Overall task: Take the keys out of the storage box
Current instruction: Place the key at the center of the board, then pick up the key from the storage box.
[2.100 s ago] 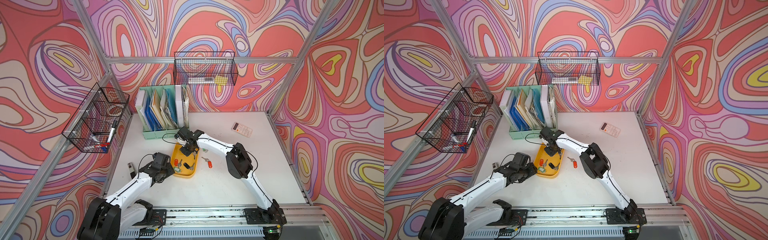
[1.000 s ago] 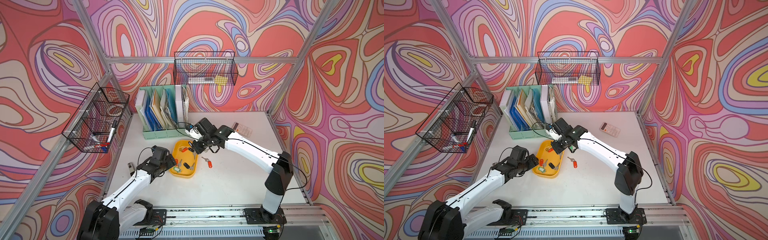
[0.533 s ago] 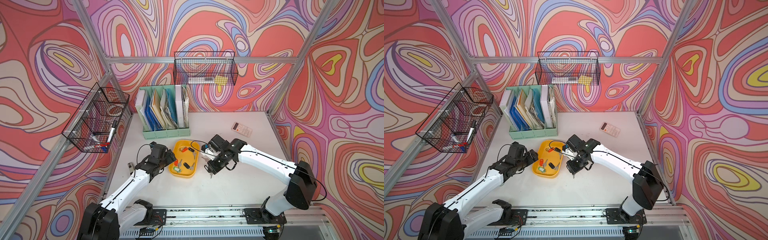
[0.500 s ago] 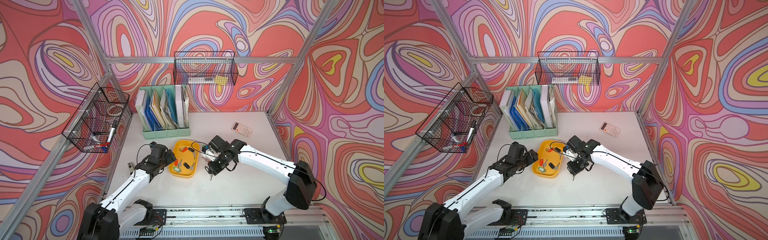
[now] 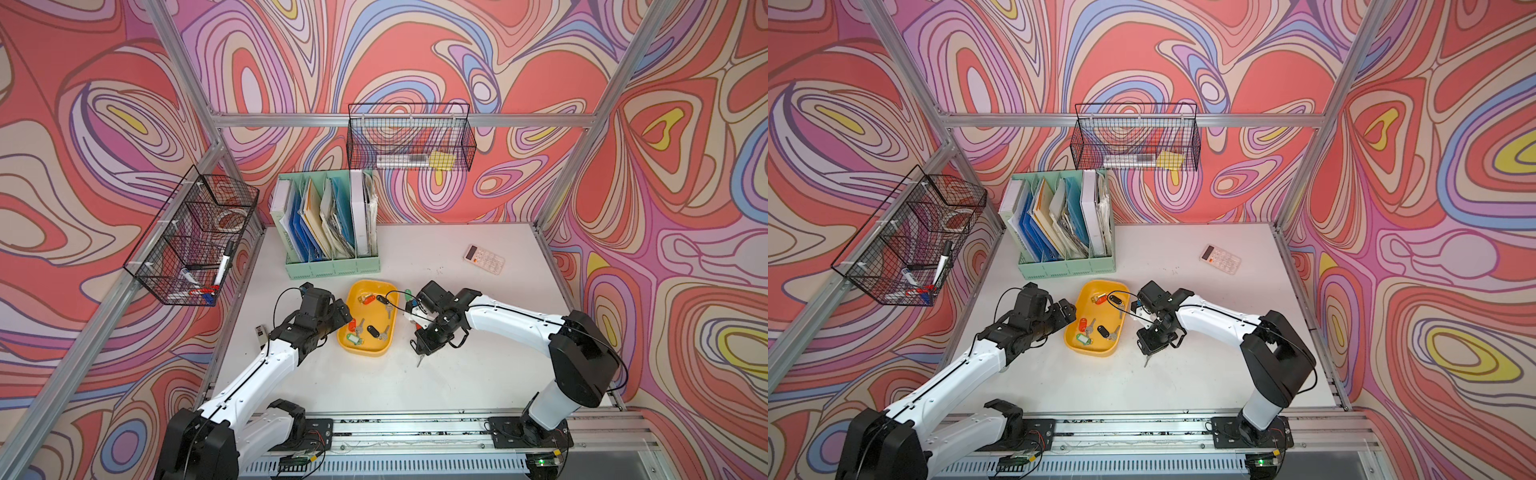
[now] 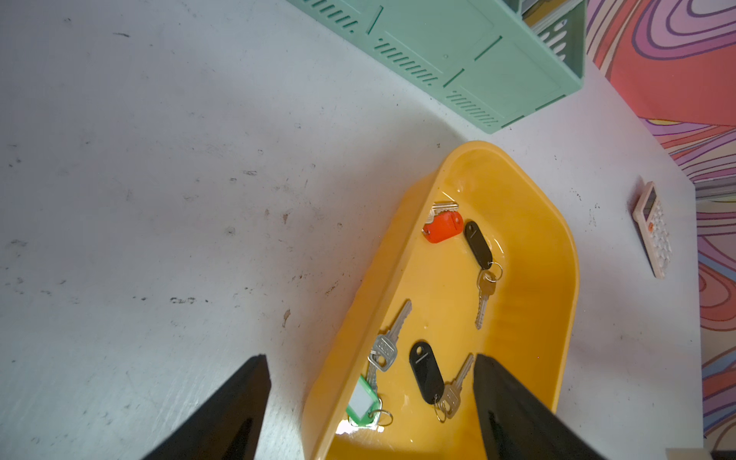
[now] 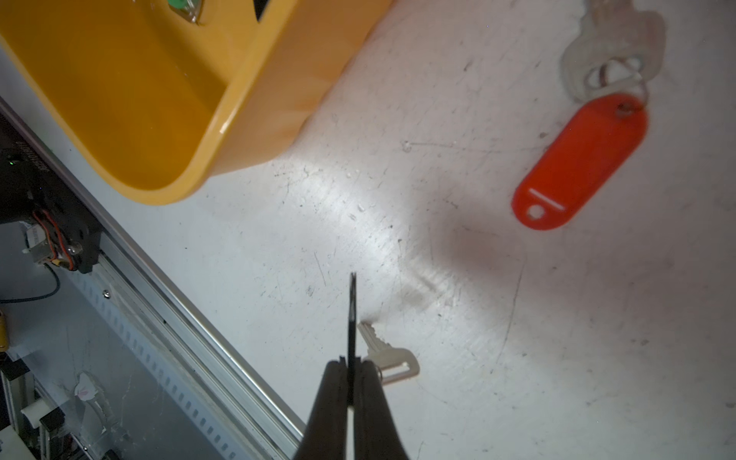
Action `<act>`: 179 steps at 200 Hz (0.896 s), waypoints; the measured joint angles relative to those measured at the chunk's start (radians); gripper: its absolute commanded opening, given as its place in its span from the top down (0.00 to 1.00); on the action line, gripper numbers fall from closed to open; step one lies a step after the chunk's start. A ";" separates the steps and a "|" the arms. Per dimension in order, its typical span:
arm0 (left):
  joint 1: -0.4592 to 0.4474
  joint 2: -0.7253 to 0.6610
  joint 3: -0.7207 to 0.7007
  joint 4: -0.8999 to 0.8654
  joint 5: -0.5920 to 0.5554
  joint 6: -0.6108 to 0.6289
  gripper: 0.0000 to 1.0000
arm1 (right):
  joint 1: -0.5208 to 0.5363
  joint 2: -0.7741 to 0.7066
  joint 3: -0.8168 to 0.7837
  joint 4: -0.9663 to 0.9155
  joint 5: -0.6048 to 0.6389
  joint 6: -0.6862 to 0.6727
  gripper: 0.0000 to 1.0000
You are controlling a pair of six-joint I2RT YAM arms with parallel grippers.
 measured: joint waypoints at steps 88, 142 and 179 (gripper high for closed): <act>0.005 0.006 0.005 -0.010 0.031 0.011 0.23 | -0.011 -0.001 0.176 0.004 0.074 -0.031 0.62; 0.005 -0.053 -0.033 -0.018 0.098 0.003 0.31 | -0.011 0.018 0.265 0.147 0.118 -0.077 0.60; 0.005 -0.060 -0.084 -0.035 0.129 -0.015 0.34 | -0.003 0.138 0.355 0.259 0.161 -0.129 0.61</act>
